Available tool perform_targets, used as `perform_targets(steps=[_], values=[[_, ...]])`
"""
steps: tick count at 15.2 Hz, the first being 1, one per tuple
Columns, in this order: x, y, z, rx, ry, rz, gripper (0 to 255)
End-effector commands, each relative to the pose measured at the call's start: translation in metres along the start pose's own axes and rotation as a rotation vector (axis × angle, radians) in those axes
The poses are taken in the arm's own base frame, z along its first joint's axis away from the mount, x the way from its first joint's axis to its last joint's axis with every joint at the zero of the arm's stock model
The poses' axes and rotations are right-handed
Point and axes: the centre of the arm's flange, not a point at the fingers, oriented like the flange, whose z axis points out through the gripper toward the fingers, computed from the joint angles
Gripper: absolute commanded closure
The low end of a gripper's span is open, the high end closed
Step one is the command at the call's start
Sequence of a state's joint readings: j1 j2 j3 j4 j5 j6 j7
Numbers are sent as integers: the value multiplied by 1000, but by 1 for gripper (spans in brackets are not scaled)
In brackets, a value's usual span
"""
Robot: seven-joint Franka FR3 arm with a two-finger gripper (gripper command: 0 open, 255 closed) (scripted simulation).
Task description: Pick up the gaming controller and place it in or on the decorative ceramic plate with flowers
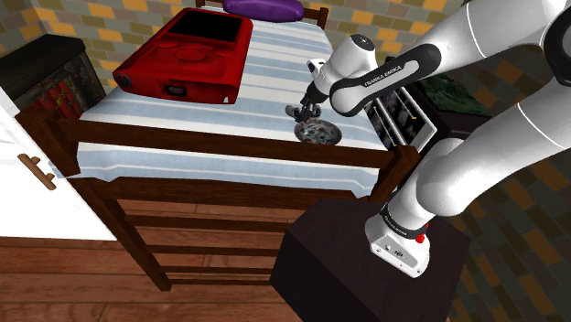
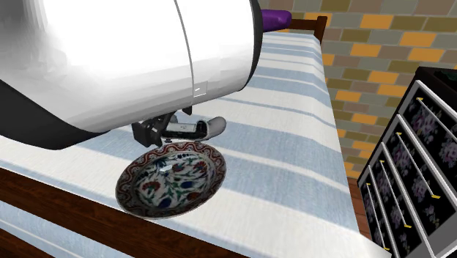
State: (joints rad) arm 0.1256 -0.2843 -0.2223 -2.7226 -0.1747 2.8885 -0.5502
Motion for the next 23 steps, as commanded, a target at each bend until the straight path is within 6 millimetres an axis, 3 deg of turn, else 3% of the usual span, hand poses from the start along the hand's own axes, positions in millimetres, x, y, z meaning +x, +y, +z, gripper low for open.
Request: perform_targets(steps=[1,10,23], values=[[0,0,0,0,-1,0,255],[0,0,0,0,-1,0,255],[23,18,-62,0,-1,0,255]])
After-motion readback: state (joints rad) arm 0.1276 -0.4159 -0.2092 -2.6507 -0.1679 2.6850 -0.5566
